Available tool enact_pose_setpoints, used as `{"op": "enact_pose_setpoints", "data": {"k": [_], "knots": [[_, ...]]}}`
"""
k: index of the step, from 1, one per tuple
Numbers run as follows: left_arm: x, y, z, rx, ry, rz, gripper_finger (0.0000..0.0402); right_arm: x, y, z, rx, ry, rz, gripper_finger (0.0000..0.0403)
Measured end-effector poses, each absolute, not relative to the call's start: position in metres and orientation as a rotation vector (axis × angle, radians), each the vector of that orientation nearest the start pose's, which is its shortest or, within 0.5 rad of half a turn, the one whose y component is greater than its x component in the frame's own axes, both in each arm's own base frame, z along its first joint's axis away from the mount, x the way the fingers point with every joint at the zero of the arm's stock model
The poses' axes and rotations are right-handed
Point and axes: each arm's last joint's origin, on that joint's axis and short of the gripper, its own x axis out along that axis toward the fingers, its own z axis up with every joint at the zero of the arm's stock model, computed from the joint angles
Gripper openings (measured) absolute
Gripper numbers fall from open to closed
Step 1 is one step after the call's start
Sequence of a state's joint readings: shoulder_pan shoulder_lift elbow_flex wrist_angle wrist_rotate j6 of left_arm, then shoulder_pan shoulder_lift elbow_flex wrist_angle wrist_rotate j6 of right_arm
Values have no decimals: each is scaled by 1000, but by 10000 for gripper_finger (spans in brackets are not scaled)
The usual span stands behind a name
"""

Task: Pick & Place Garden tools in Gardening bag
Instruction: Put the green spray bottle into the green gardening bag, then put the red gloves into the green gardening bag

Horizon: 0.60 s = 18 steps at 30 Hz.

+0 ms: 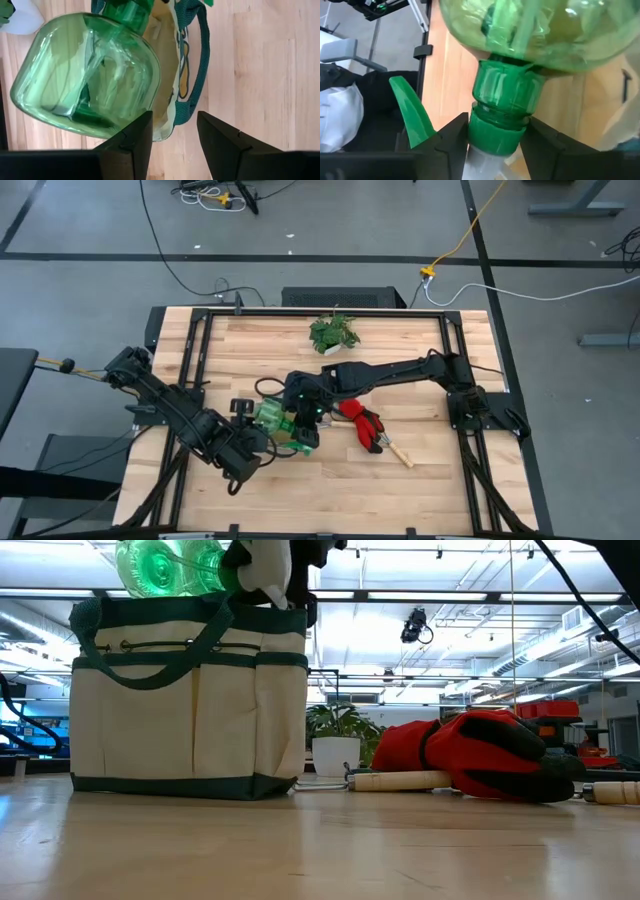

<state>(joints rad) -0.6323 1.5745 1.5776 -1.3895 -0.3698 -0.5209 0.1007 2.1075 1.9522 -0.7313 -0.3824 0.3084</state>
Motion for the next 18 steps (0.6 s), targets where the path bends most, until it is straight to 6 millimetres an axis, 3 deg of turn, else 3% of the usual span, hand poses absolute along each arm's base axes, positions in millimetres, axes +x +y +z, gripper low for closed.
{"op": "enact_pose_setpoints", "data": {"k": [8, 18], "knots": [[235, -159, 335, 214, 1210, 102, 163, 462, 61, 279, 391, 949, 335, 200], [235, -159, 335, 212, 1210, 101, 163, 462, 62, 279, 382, 949, 332, 197]]}}
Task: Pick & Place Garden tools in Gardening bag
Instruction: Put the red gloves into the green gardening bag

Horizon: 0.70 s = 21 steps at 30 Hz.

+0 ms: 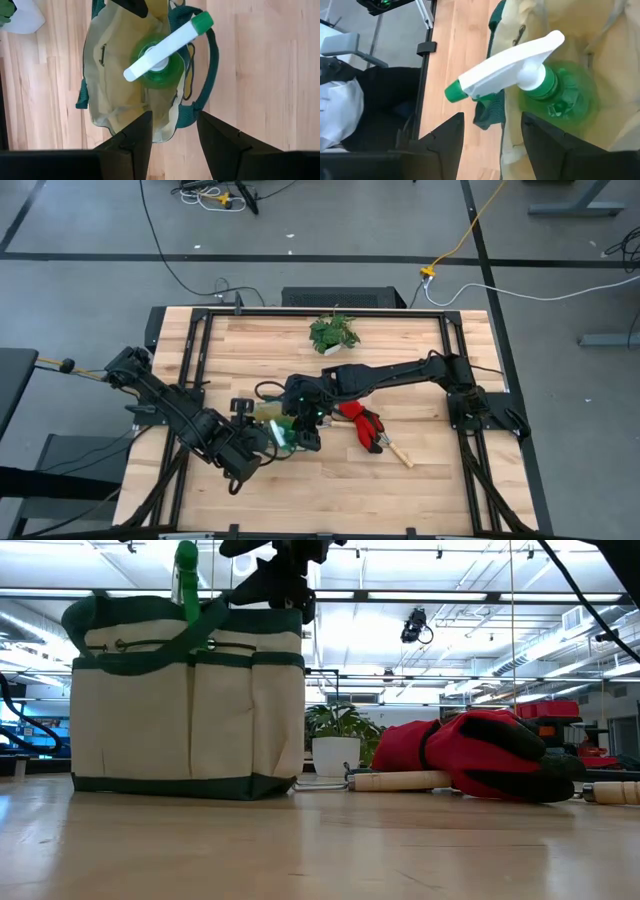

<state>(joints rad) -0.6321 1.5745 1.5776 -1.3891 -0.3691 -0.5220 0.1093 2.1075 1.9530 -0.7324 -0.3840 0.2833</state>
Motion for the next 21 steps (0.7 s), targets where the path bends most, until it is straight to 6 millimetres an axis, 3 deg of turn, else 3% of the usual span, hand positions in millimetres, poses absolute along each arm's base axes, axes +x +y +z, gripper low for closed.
{"op": "enact_pose_setpoints", "data": {"k": [6, 13, 21], "knots": [[235, -159, 335, 223, 1195, 116, 163, 458, 61, 288, 396, 935, 331, 196], [236, -159, 336, 221, 1183, 118, 163, 433, 68, 309, 387, 1014, 315, 196], [236, -159, 335, 216, 1186, 126, 163, 394, 92, 302, 298, 1304, -23, 196]]}}
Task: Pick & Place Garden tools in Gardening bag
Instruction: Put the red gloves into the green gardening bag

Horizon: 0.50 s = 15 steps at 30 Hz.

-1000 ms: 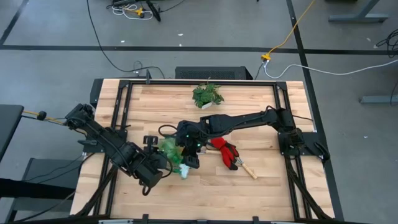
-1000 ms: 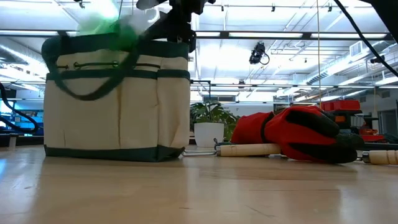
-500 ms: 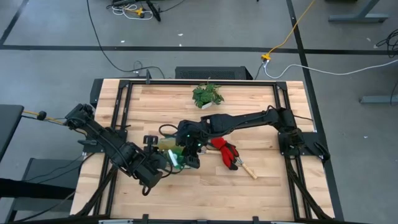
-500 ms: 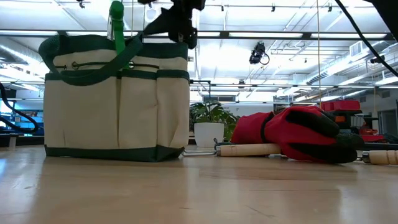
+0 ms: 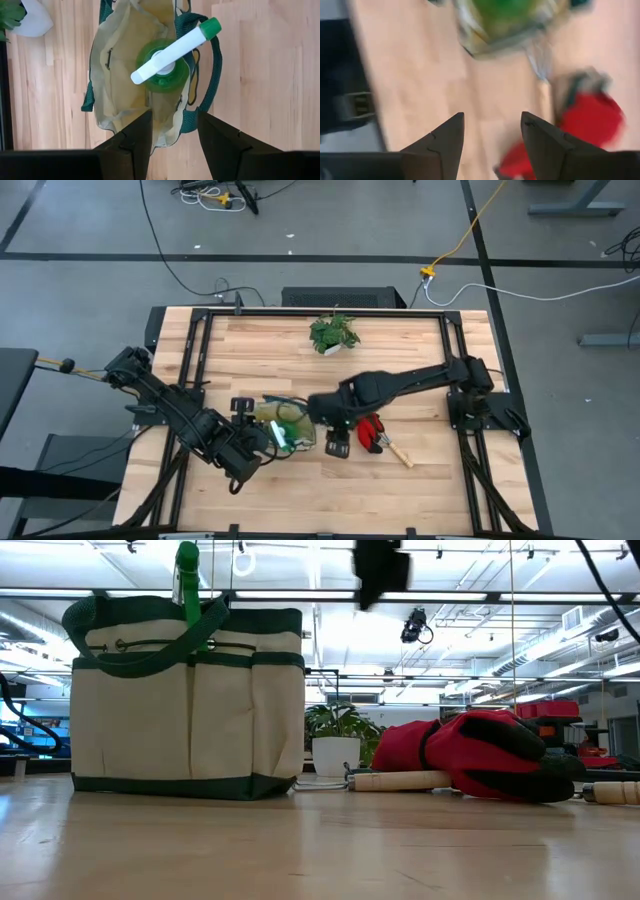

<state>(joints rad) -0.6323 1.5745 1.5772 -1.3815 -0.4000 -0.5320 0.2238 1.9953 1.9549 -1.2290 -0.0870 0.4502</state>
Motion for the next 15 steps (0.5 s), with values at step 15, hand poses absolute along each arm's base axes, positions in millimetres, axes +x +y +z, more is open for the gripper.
{"op": "enact_pose_setpoints", "data": {"k": [15], "knots": [[236, -159, 335, 209, 1186, 130, 163, 352, 139, 260, 198, 1452, -466, 196]]}}
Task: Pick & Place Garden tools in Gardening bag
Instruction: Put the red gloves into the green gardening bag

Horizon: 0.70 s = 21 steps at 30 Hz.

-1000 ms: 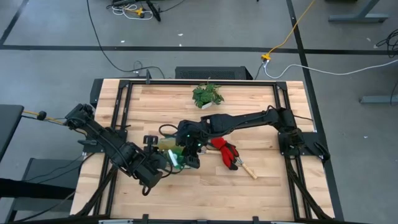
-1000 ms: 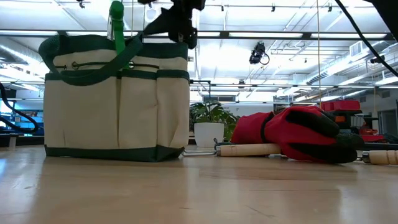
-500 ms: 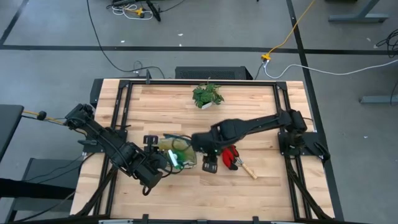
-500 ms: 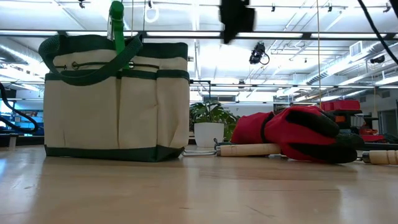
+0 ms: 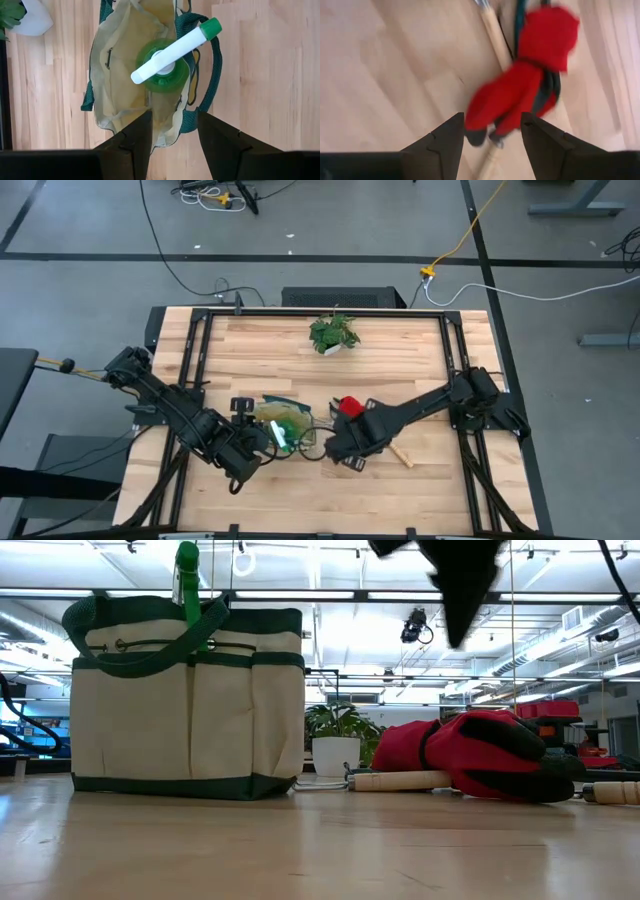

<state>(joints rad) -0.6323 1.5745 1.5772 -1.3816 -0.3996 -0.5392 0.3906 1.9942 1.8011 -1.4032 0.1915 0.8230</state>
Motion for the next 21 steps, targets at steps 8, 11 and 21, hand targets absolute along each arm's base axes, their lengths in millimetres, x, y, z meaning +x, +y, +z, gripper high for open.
{"op": "enact_pose_setpoints", "data": {"k": [8, 11, 21], "knots": [[236, -159, 335, 215, 1185, 125, 163, 334, 134, 223, 238, 1513, -725, 196], [236, -159, 335, 216, 1185, 125, 163, 337, 126, 217, 248, 1474, -768, 196], [236, -159, 335, 216, 1186, 125, 163, 362, 83, 215, 245, 1403, -709, 196]]}}
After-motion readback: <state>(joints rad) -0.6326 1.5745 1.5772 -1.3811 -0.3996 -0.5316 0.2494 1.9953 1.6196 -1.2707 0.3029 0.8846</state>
